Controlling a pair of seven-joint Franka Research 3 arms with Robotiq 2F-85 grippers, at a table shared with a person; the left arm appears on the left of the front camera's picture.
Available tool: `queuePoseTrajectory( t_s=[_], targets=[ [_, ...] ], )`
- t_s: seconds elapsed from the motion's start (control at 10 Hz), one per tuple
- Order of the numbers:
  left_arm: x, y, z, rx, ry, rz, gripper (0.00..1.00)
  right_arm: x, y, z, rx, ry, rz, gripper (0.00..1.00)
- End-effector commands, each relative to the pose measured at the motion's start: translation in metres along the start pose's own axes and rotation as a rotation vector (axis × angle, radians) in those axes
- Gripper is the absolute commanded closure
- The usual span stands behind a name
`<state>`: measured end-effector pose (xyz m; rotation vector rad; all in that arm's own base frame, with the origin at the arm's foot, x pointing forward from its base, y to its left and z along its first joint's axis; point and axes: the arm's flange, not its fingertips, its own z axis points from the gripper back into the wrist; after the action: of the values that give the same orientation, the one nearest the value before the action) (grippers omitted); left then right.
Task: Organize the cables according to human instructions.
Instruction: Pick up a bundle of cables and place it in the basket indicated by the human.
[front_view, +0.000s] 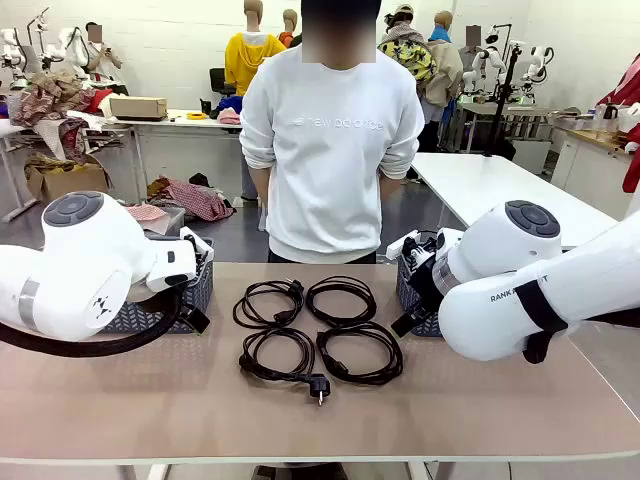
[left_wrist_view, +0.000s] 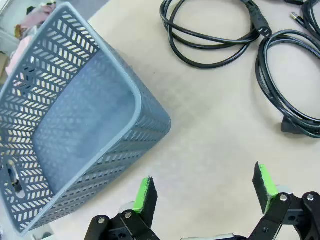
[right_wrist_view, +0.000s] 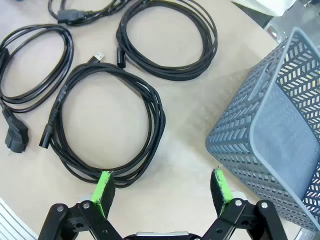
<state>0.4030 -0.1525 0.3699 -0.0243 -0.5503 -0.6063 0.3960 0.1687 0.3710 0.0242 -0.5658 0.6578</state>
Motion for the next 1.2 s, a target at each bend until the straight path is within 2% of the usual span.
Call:
queuePoseTrajectory(
  t_s=[0.0, 1.1],
  targets=[
    [0.0, 0.0, 0.0001, 0.0, 0.0, 0.0, 0.0, 0.0, 0.0, 0.0, 0.0, 0.0, 0.0, 0.0],
    [0.0, 0.0, 0.0001, 0.0, 0.0, 0.0, 0.0, 0.0, 0.0, 0.0, 0.0, 0.0, 0.0, 0.0]
  ],
)
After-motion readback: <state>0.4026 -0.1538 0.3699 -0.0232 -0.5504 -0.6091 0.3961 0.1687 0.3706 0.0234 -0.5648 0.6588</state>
